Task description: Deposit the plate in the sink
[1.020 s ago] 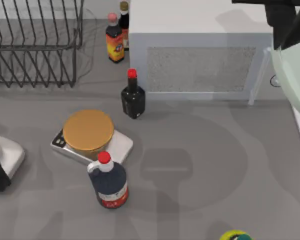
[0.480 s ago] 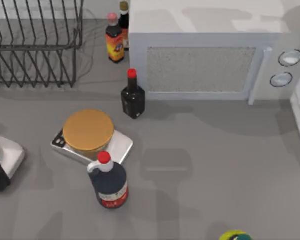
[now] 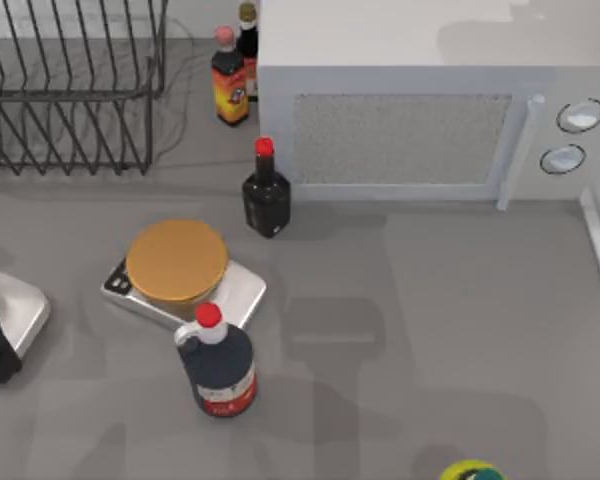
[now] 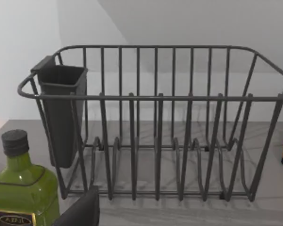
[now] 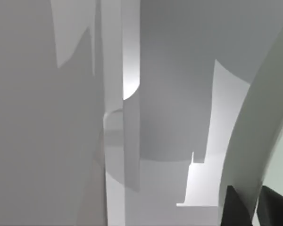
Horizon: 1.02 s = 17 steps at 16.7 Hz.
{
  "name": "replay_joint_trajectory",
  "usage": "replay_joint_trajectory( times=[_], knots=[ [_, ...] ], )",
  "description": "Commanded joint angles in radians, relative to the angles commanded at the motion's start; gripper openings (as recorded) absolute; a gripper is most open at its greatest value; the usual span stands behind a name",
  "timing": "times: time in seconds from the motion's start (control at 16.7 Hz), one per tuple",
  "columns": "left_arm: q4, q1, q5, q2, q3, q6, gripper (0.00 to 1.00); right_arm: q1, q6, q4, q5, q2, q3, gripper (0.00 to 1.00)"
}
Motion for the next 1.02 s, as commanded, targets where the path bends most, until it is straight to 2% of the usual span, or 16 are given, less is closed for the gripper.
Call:
replay_joint_trajectory(
  times=[0.18,0.96,1.02],
  knots=[
    [0.000,0.000,0.000,0.000,0.000,0.000,1.00,0.000,0.000,0.000,0.000,0.000,0.000,0.00],
    [0.000,0.000,0.000,0.000,0.000,0.000,1.00,0.000,0.000,0.000,0.000,0.000,0.000,0.98],
    [0.000,0.000,0.000,0.000,0.000,0.000,1.00,0.000,0.000,0.000,0.000,0.000,0.000,1.00]
  ],
)
